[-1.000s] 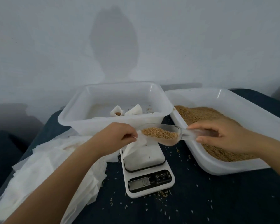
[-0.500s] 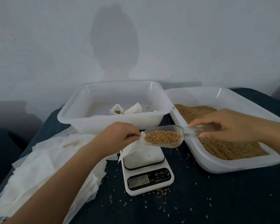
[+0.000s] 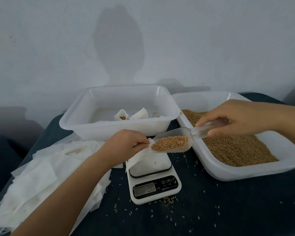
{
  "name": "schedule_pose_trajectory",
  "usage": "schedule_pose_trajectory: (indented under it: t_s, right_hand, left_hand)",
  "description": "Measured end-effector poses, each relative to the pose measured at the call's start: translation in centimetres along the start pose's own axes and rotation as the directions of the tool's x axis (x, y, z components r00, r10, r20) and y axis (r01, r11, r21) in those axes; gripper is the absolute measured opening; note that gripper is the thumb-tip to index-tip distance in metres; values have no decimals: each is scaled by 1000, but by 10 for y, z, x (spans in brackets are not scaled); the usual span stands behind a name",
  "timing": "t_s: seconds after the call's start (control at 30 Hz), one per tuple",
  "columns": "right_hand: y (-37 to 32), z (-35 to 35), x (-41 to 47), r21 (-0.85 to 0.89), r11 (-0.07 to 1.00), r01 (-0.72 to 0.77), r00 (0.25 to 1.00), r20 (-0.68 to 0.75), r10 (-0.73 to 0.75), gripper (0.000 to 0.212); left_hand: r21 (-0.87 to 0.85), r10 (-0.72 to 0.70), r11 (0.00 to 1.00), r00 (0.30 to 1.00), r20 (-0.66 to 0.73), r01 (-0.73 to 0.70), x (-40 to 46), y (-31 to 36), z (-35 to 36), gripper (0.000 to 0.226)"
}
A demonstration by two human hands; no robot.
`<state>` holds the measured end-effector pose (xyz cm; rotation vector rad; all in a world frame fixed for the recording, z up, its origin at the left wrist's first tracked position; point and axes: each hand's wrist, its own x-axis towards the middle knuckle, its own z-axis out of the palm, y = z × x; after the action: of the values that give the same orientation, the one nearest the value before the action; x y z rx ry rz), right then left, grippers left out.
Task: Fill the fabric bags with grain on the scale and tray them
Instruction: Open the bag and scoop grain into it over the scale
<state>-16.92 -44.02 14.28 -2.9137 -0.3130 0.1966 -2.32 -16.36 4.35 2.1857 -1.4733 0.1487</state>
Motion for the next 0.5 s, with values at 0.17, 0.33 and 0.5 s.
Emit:
schedule_pose_trajectory:
  t_s: [0.17,0.33,0.5]
  right_hand:
    - [-8,-10,3,-15,999,-34,998,44,35,32]
    - [-15,-15,10,-23,999,-29,998,55,30,30]
    - [-18,-18,12,14,999,-44,998,50,44,32]
  left_hand:
    - [-9,-11,1000,1000,1,11,0,0,-1,15]
    - [-19,-1,1000,1000,-12,1,-2,0,-4,13]
    - [-29,9,1000,1000,-10,-9,-5,-1,-5,14]
